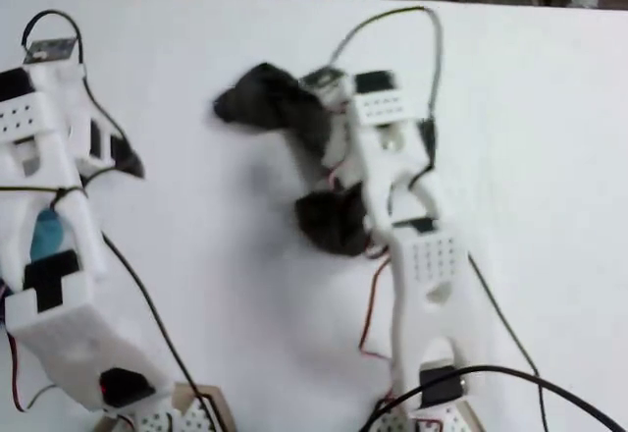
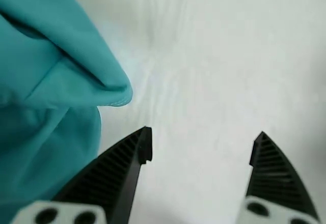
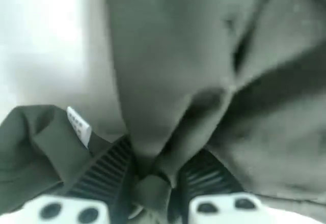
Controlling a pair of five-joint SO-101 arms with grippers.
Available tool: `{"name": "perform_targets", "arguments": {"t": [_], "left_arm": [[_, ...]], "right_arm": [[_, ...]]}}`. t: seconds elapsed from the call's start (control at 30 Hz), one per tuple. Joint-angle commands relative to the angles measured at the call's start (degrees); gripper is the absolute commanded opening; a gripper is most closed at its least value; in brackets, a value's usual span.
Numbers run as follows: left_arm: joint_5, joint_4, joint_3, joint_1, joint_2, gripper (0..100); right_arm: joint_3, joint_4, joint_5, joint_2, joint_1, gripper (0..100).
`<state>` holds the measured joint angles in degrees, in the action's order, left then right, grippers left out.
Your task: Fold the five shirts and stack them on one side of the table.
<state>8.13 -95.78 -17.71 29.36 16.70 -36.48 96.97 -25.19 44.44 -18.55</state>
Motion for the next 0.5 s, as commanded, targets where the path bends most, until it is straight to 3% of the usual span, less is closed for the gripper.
{"name": "perform_targets", "arguments": {"t": [0.0,0.17,0.37,0.47], "left_arm": [[0.53,2.2,-0.04,0.26,-3.43,32],[0.53,3.08,-0.04,0.35,-3.69,32],[0.88,2.73,-0.22,2.29,-3.87,32],[2.64,2.73,-0.04,2.81,-3.87,32]], "right_arm": [[8.88,0.84,0.53,-20.35,-7.08,2.3],[15.56,-0.04,0.53,-38.2,-14.9,2.6],[30.24,-6.29,0.53,-43.82,-14.55,2.9],[37.54,-11.12,0.53,-44.0,-14.29,7.6]]}}
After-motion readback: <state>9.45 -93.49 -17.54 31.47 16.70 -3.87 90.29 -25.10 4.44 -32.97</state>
